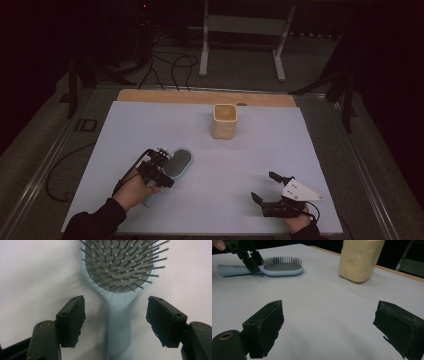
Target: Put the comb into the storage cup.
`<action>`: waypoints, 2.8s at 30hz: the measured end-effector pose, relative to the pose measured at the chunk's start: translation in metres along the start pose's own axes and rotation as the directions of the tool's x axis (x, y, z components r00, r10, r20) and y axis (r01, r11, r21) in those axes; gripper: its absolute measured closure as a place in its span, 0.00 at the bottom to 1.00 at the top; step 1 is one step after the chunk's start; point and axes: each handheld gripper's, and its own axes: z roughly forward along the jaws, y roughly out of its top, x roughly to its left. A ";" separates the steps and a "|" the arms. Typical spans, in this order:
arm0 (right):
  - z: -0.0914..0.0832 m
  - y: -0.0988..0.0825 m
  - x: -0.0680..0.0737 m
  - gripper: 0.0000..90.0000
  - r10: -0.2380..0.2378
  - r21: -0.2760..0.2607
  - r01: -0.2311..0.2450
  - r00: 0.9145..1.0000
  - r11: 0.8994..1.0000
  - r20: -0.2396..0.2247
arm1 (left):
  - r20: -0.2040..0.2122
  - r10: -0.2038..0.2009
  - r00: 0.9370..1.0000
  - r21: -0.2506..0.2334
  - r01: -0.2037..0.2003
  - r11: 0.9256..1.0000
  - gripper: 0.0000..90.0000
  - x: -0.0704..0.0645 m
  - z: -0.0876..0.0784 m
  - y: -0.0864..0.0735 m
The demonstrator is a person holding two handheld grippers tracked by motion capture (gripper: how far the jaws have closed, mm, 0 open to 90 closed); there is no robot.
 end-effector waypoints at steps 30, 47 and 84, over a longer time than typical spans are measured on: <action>-0.001 0.000 -0.001 0.09 0.000 -0.001 0.000 1.000 1.000 0.010 | -0.010 0.116 0.993 0.044 -0.115 0.992 0.78 -0.007 0.006 0.006; 0.000 0.000 -0.001 0.09 0.002 0.000 -0.002 1.000 1.000 0.010 | 0.037 0.150 0.988 -0.276 -0.134 0.952 0.78 0.000 -0.049 0.002; 0.000 0.000 -0.002 0.09 0.006 -0.007 -0.006 1.000 1.000 0.011 | 0.068 0.202 0.977 -0.604 -0.121 0.788 0.78 -0.008 -0.088 0.053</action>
